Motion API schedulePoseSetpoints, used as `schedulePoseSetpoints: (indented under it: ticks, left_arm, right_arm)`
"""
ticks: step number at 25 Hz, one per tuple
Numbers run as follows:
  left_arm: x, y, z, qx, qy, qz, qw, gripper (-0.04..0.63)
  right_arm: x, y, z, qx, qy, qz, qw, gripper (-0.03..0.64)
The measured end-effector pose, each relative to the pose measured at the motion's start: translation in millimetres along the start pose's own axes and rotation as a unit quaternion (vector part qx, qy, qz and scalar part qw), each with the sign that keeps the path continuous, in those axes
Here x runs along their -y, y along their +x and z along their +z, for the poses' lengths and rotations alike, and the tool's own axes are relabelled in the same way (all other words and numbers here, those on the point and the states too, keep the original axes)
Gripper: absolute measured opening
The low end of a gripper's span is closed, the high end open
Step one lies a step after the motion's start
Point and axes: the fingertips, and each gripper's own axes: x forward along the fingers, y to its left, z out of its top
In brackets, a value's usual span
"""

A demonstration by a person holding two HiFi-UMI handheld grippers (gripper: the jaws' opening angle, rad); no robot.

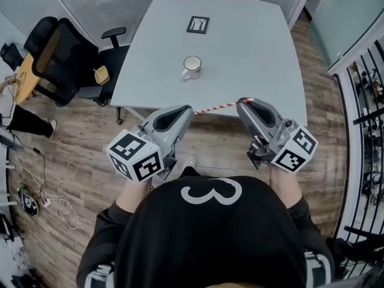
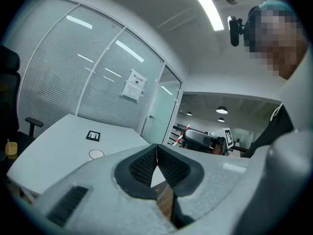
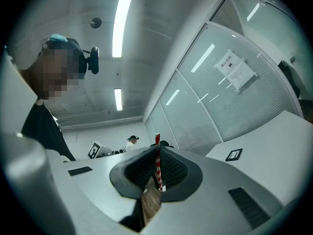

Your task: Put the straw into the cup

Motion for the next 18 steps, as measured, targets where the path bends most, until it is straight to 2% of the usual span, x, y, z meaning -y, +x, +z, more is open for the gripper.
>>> schedulePoseSetpoints:
  ticks: [4,14,18]
  left_arm:
    - [-16.2,8.6,2.0,-0.008,0.0,-0.006,0.9999,0.017]
    - [-128.6,25.8,27.5,-0.031,-0.024,-0.029,0.9988,0.017]
    - [-137.6,36.2,24.0,-0.041,-0.025,-0.046,0.9978,0.017]
  right_arm:
    - [12.7,9.6,-0.5,0.005,0.0,-0.01,1.0,0.018]
    - [67.3,103.6,-11.0,-0.004,0.012,-0.05,0.999,0.018]
    - [76.9,104.4,-16.7,-0.002,0.011,-0.072,0.997,0.018]
